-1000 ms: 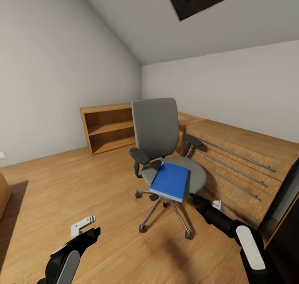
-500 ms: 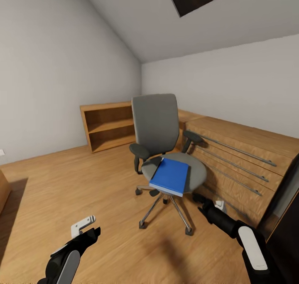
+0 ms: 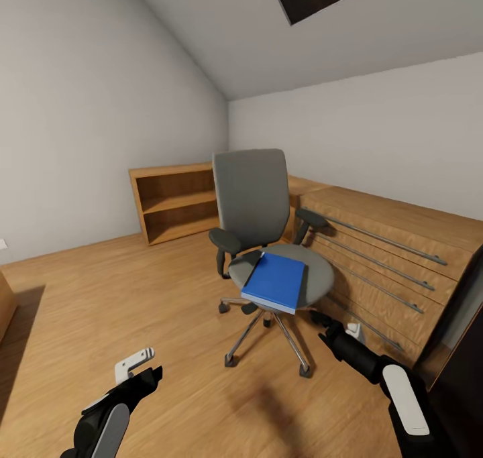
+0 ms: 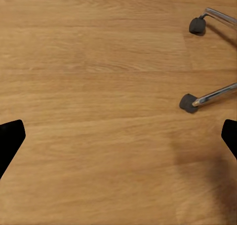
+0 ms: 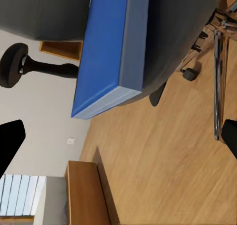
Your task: In the bedroom, organize the workspace by keeping the computer under the desk, ensuring the monitor is on the desk, placing the keyboard on the desk next to the monitor, placing the mouse on the desk next to the keyboard, moving the folder from the swivel chair onto the desk next to the mouse, stacking the notebook on top of the folder with the pen on top of the notebook, and positioning the swivel chair next to the desk.
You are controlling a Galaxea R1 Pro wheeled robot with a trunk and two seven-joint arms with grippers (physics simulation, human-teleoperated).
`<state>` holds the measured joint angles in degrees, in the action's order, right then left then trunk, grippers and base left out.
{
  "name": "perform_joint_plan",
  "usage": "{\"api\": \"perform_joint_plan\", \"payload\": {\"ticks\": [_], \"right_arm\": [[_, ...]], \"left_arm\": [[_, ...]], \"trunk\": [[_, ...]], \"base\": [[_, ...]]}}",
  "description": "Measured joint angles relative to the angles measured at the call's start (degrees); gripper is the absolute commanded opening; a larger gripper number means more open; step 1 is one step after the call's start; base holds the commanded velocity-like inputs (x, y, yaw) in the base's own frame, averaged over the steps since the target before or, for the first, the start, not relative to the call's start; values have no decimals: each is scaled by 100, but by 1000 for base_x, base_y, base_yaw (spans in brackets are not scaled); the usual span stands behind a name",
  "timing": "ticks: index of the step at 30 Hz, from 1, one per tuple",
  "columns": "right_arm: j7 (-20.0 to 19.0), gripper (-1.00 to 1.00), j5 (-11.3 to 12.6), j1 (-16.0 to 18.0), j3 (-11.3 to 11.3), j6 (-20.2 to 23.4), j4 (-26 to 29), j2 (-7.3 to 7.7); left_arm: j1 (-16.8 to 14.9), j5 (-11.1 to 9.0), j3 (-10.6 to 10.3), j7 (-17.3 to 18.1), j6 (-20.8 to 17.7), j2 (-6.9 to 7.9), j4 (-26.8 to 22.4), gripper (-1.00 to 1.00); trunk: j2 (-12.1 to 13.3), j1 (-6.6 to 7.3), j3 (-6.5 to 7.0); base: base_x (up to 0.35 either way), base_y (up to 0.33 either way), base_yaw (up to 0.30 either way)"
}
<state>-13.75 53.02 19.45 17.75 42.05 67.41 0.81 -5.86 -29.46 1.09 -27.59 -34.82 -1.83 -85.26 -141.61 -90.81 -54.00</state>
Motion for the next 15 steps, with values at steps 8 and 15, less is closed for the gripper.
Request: {"api": "perform_joint_plan", "payload": {"ticks": [8, 15], "right_arm": [[47, 100, 837, 11, -5, -563, -7, -18], [279, 100, 1063, 11, -11, -937, -63, -20]], "left_arm": [[0, -8, 0, 8, -2, -3, 0, 100], [0, -4, -61, -5, 0, -7, 0, 100]], "trunk": [[0, 0, 0], [-164, -96, -138]], "base": [[0, 0, 0], [0, 0, 0]]}}
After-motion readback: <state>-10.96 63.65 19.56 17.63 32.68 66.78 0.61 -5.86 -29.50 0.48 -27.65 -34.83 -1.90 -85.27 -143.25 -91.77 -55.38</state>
